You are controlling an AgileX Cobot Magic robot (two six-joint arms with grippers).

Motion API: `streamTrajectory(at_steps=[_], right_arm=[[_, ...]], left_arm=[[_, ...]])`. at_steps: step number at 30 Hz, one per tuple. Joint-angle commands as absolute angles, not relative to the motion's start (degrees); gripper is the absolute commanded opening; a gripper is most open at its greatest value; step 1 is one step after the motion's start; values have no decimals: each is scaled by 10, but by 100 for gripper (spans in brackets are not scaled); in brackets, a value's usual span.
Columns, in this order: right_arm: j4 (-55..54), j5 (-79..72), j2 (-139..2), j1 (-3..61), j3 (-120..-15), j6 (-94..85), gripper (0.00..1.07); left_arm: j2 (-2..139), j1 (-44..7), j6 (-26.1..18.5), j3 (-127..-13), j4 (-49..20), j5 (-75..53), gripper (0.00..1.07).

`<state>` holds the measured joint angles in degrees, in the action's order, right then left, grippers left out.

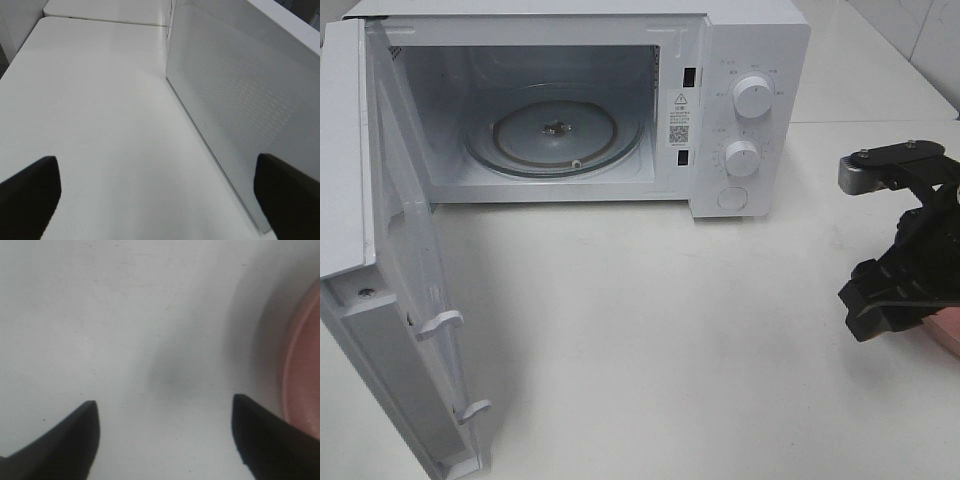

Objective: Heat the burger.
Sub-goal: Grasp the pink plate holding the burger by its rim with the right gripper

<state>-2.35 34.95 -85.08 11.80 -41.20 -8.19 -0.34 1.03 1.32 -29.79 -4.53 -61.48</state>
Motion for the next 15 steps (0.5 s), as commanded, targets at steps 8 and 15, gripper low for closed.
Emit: streamTrajectory(at_steps=[8, 15], right_arm=[[136, 360, -849, 115, -482, 73, 99], [147, 399, -892, 115, -520, 91, 97]], left_arm=[[-13, 7, 13, -297, -49, -614, 98], [-13, 7, 13, -297, -49, -614, 98]])
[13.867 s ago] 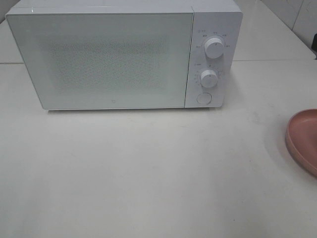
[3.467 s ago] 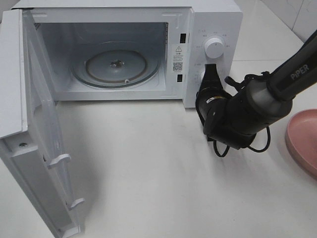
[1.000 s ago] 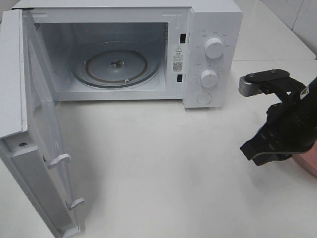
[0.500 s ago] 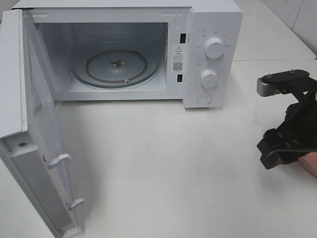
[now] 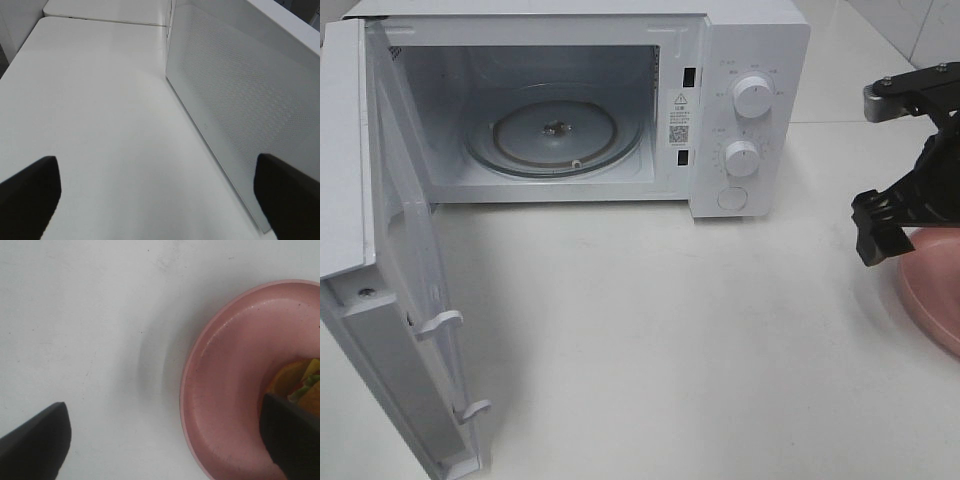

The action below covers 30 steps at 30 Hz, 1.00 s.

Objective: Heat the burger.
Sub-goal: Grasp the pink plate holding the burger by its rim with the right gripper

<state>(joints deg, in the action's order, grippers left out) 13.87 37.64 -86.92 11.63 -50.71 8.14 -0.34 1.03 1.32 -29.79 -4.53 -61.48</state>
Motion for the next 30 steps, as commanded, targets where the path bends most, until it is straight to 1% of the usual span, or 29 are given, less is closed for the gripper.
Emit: streamTrajectory(at_steps=[1, 4, 14, 30], right_arm=[[147, 405, -910, 114, -529, 89, 97], [147, 407, -926, 112, -536, 88, 97], [121, 417, -972, 61, -552, 33, 94], [81, 387, -1036, 41, -552, 8, 91]], left_arm=[[-13, 7, 13, -297, -49, -614, 98], [-13, 7, 13, -297, -49, -614, 98], [-13, 7, 14, -297, -49, -614, 98], [-13, 7, 13, -297, -49, -614, 98]])
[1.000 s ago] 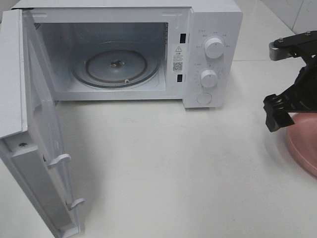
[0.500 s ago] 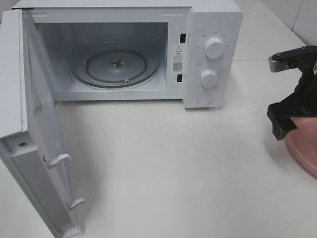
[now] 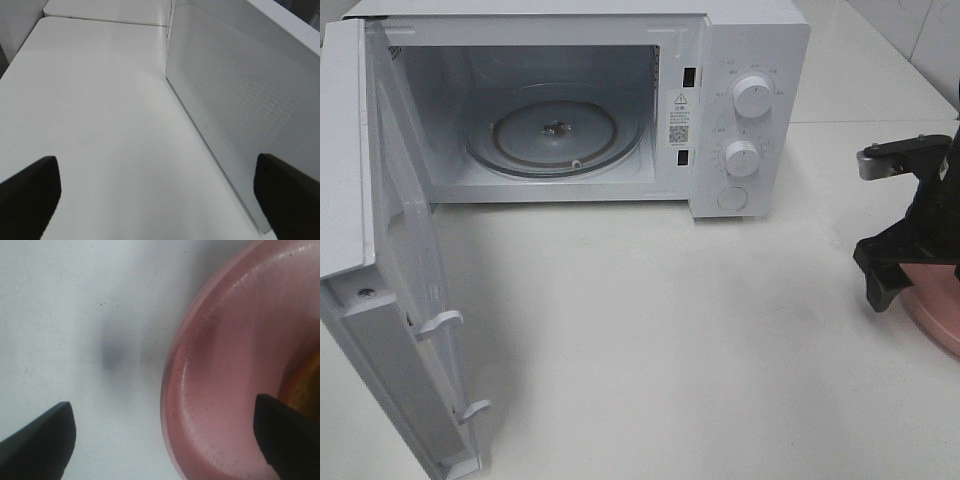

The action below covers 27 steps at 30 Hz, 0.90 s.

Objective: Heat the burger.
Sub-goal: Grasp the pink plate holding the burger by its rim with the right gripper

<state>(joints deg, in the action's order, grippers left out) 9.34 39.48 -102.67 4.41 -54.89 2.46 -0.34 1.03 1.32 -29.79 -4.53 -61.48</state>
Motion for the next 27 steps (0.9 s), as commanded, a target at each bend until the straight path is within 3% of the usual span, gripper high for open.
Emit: streamTrajectory(at_steps=[1, 17, 23, 25, 27], right_arm=[[78, 384, -1039, 41, -552, 6, 91], [72, 352, -1087, 41, -552, -7, 84], [82, 354, -1087, 41, -552, -6, 65], [87, 354, -1089, 41, -549, -5, 47], [87, 354, -1090, 41, -549, -5, 43]], left_arm=[[-13, 7, 13, -297, -49, -614, 98], [-13, 7, 13, -297, -49, -614, 98], [-13, 7, 13, -297, -49, -614, 98], [-13, 7, 13, -297, -49, -614, 98], [-13, 7, 13, -297, -49, -614, 98]])
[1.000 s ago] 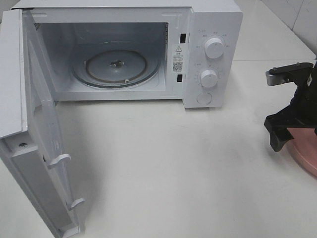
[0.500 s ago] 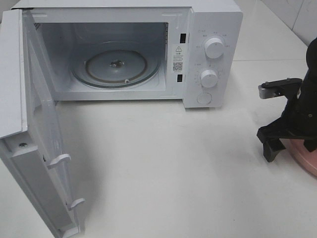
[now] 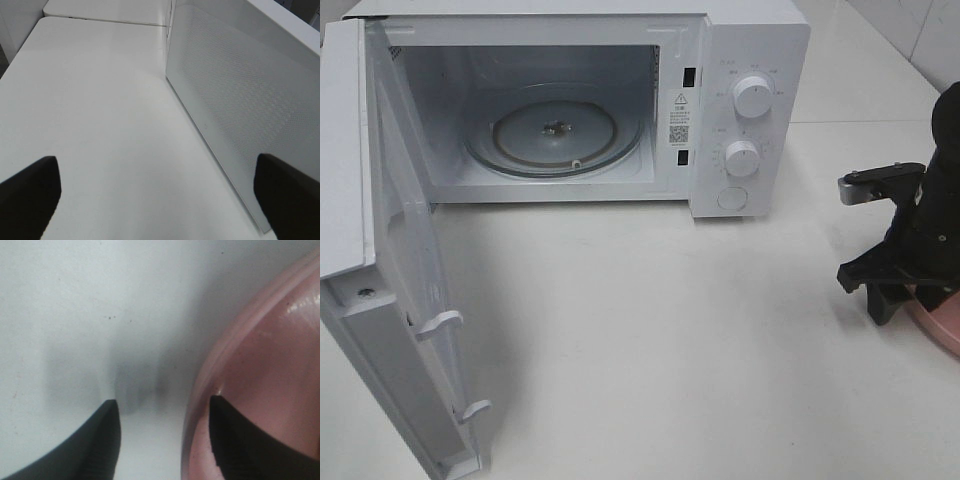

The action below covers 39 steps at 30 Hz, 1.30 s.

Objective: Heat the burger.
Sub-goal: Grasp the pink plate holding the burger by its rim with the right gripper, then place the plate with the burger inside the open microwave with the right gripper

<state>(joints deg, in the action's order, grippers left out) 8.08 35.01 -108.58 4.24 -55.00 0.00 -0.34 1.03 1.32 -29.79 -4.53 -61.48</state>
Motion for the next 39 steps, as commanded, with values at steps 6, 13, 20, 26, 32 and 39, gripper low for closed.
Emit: streamTrajectory(at_steps=[6, 13, 20, 26, 32, 39], right_arm=[[101, 358, -1109, 41, -549, 11, 21], [101, 359, -1111, 41, -549, 11, 0], [102, 367, -1108, 42, -549, 23, 0], [105, 376, -1108, 43, -549, 28, 0], [160, 398, -1107, 59, -549, 93, 0], [235, 439, -1102, 97, -549, 176, 0]], left_arm=[[-13, 7, 13, -297, -49, -614, 98], [-13, 7, 13, -297, -49, -614, 98], [-13, 7, 13, -297, -49, -614, 98], [-13, 7, 13, -297, -49, -614, 98], [-13, 7, 13, -297, -49, -614, 98], [-13, 7, 13, -297, -49, -614, 98]])
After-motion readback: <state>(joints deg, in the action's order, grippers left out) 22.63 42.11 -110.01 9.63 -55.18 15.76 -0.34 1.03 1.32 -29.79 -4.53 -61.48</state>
